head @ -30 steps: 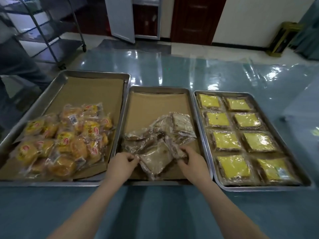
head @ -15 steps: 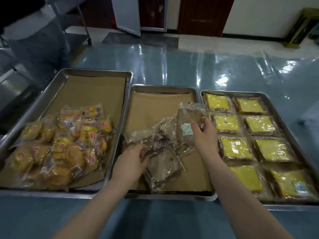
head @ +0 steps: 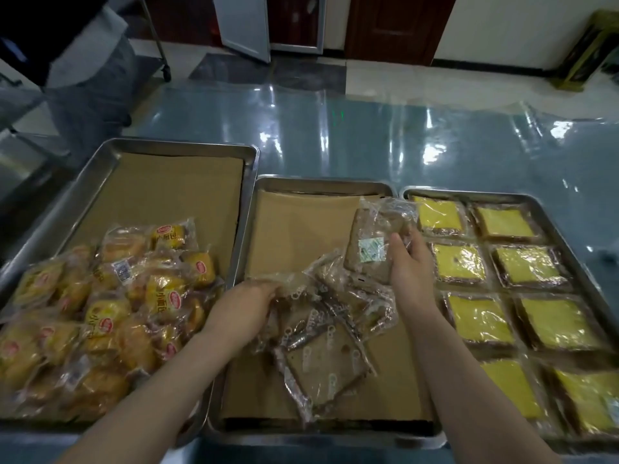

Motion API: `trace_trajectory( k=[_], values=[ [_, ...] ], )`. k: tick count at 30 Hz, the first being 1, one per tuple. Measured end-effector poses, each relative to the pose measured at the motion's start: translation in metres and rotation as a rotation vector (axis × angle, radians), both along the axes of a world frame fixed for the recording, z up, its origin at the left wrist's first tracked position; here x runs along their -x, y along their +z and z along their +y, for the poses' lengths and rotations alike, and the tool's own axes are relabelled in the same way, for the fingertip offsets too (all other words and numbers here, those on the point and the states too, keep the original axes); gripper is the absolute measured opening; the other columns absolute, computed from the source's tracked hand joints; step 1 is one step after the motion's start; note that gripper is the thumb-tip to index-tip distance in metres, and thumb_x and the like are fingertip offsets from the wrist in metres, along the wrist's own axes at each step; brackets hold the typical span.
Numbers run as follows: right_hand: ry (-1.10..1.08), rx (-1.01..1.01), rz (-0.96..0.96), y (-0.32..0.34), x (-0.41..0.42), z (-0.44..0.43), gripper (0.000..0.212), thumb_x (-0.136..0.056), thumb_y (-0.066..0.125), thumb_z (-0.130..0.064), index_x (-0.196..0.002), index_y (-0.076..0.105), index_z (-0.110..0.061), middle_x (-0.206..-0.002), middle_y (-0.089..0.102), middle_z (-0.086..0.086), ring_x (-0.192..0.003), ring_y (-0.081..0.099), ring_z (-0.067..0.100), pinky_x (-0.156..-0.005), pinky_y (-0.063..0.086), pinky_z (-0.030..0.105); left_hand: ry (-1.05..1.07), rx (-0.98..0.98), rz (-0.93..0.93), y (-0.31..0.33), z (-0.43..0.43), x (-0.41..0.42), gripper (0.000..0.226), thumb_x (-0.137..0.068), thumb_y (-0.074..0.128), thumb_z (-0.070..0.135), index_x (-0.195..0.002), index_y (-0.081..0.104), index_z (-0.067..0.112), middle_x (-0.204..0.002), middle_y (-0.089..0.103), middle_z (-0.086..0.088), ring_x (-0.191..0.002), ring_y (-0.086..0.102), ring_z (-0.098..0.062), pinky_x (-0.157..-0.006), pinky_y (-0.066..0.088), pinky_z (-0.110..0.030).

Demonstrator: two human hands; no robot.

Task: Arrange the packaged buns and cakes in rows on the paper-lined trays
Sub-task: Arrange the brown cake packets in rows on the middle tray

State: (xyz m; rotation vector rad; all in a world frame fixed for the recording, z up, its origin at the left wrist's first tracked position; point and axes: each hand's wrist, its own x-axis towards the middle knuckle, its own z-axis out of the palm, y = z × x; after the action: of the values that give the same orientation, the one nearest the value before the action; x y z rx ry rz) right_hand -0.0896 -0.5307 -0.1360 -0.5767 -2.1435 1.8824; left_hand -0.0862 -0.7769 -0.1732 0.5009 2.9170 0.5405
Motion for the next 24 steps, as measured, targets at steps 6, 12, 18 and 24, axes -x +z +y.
trace_trajectory(
  k=[6,12,18,24],
  values=[
    [-0.119,0.046,0.068,-0.011,0.042,0.007,0.031,-0.095,0.051,-0.027,-0.090,0.060,-0.057,-0.070,0.059,-0.018,-0.064,0.049,0.012,-0.060,0.042,0.031,0.105,0.099,0.201,0.003,0.009,0.041,0.046,-0.085,0.052,0.003,-0.121,0.061,0.029,-0.091,0.071,-0.002,-0.073,0.063,-0.021,-0.055,0.041,-0.025],
    [-0.149,-0.001,0.206,-0.029,0.090,0.025,0.015,-0.092,0.053,-0.017,-0.101,0.064,-0.023,-0.064,0.047,-0.015,-0.054,0.035,0.004,-0.048,0.031,0.016,0.258,0.105,0.372,0.009,0.026,0.118,0.035,-0.077,0.058,-0.007,-0.100,0.070,0.016,-0.061,0.064,-0.013,-0.049,0.057,-0.034,-0.048,0.028,-0.027],
    [-0.014,-0.322,0.276,-0.039,0.128,0.030,0.027,-0.092,0.055,-0.011,-0.109,0.063,-0.030,-0.078,0.059,-0.017,-0.067,0.052,-0.002,-0.062,0.039,0.013,0.052,0.106,0.378,-0.021,0.041,0.157,0.042,-0.073,0.065,-0.006,-0.112,0.067,0.010,-0.090,0.071,-0.017,-0.076,0.067,-0.035,-0.065,0.052,-0.037],
    [0.244,-0.847,0.043,-0.070,0.153,0.041,0.040,-0.089,0.060,-0.009,-0.122,0.064,-0.030,-0.132,0.057,0.000,-0.125,0.048,0.021,-0.107,0.035,0.043,-0.024,0.305,0.028,-0.064,0.040,0.144,0.069,-0.093,0.022,0.056,-0.142,-0.018,0.028,-0.154,-0.016,-0.003,-0.142,-0.017,-0.021,-0.116,-0.004,-0.037]
  ],
)
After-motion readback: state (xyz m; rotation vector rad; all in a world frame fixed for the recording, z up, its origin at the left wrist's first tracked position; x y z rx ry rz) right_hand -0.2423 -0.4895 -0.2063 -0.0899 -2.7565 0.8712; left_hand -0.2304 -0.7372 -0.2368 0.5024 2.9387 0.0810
